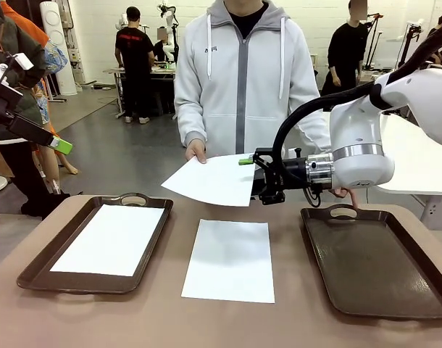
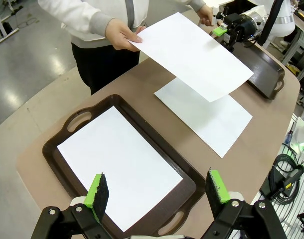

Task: Sort the A4 documents.
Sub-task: Receive the A4 Paper.

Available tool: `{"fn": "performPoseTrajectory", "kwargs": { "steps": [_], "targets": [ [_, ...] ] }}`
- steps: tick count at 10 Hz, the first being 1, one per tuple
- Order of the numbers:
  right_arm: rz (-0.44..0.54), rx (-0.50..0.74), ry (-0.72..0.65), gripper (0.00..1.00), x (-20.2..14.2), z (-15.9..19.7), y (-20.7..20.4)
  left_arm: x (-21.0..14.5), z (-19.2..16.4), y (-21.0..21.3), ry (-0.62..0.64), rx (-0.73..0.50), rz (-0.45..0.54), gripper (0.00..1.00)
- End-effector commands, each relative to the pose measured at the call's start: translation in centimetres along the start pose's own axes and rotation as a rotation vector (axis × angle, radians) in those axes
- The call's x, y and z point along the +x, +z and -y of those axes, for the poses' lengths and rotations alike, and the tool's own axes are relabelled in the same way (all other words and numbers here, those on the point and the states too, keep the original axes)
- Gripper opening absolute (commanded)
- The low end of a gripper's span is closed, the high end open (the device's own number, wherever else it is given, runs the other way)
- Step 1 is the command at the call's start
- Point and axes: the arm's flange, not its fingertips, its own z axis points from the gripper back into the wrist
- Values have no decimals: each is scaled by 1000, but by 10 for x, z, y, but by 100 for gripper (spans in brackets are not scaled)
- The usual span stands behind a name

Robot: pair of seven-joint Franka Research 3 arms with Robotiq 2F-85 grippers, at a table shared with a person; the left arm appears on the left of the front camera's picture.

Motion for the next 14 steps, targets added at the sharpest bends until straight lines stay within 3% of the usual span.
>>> {"fn": "performPoseTrajectory", "kwargs": {
  "steps": [1,5,14],
  "targets": [
    [-5,38,28,100,6,0,-10,-1,0,-1,-14,4,-5,100],
    [5,39,19,100,9,1,-13,-1,0,-1,-14,4,-5,100],
    [33,33,0,14,8,5,-15,-1,0,-1,-14,4,-5,100]
  ]
}}
